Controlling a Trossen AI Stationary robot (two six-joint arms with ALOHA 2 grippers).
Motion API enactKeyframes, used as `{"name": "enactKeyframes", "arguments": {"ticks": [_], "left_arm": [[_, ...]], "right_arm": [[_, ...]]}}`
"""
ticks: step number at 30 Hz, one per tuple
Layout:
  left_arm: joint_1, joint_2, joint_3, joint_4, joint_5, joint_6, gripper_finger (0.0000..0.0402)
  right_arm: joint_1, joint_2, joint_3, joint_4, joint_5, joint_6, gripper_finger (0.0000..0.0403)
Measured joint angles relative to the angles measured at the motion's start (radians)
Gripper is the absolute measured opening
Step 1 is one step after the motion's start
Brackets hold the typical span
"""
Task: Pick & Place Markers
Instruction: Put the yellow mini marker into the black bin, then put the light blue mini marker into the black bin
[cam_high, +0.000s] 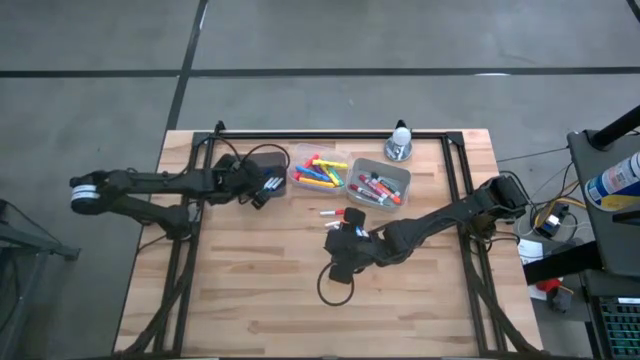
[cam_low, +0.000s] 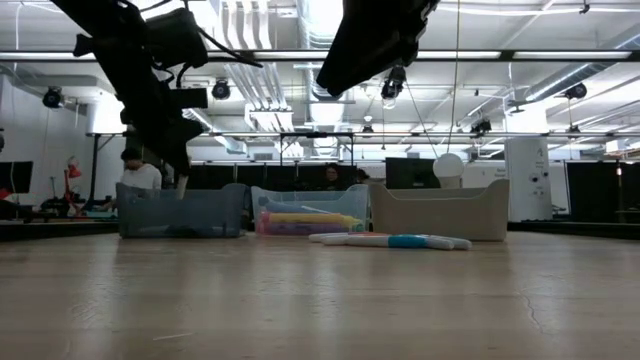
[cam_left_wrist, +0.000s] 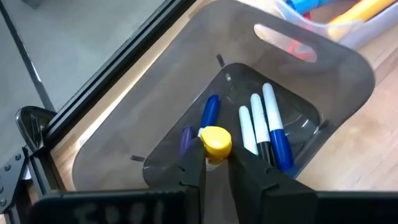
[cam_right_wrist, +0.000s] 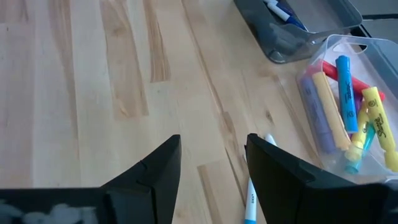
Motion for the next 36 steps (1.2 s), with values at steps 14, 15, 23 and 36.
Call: {"name": "enactKeyframes", "arguments": {"ticks": [14,15,23,36], "left_arm": [[0.002,-0.006,0.019,-0.009,-0.003,-0.027,0.0146],[0.002,-0.006,0.019,-0.010,-0.002,-0.026,0.0146],[0.001,-0.037,0.020,-0.019,0.015,-0.013,0.0147],[-0.056,-0.122,0.106,-0.014,0.112,-0.055,0.0147]], "right_arm": [[0.000,0.000,0.000,0.001,0.000,0.000,0.0173],[0.000,0.000,0.000,0.001,0.000,0.000,0.0173],[0.000,0.000,-0.005,0.000,0.000,-0.001,0.0173],[0.001,0.000,-0.015,-0.004,-0.008,0.000,0.0173]]}}
